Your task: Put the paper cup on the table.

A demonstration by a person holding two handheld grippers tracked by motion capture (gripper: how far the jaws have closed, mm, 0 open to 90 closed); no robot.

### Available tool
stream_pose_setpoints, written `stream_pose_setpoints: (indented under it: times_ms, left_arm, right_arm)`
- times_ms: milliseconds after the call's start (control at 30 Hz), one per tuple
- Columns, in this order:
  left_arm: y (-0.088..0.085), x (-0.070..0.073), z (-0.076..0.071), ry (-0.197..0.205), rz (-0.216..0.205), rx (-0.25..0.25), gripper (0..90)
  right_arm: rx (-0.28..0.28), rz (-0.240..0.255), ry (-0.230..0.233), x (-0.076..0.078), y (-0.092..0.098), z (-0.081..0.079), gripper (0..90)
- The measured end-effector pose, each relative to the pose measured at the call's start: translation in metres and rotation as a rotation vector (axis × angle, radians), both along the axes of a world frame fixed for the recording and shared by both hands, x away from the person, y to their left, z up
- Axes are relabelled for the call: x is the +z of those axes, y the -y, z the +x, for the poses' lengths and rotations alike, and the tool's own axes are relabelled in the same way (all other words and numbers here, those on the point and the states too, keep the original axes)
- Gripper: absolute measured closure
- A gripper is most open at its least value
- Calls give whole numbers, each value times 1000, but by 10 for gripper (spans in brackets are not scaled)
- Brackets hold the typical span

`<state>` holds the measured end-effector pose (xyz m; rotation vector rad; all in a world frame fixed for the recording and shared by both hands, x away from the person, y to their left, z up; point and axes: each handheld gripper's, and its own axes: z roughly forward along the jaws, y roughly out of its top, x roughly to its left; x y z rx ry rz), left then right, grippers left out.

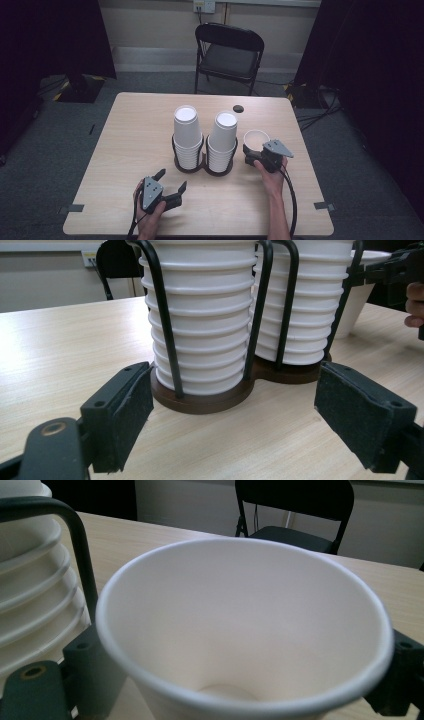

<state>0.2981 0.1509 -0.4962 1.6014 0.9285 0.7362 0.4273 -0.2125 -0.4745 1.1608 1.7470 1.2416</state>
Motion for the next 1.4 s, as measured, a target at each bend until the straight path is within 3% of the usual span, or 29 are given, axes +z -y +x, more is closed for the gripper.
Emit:
stream_pose_setpoints:
  times_ms: [233, 400, 533, 767, 1067, 1233, 1400]
  left_arm:
    - [-1, 0, -1, 18, -11, -15, 157]
    - [-1, -1, -4, 40, -12, -3, 158]
    - [-3, -1, -4, 42, -25, -1, 157]
    - [-3, -1, -5, 46, -37, 17, 156]
    - [-2, -1, -4, 41, -35, 10, 158]
    - [-2, -1, -4, 43, -26, 12, 158]
    - [-2, -1, -4, 39, -26, 13, 158]
  right_arm:
    - [-2, 7, -19, 0, 1, -1, 101]
    - [-2, 12, -31, 0, 1, -1, 100]
    - [-4, -12, -49, -2, 1, -1, 111]
    - [-13, -2, -59, -3, 1, 1, 112]
    - [-10, -36, -135, -10, 1, -1, 122]
    - [-24, 2, -156, -16, 5, -8, 125]
    - [-18, -2, -174, -14, 4, -12, 129]
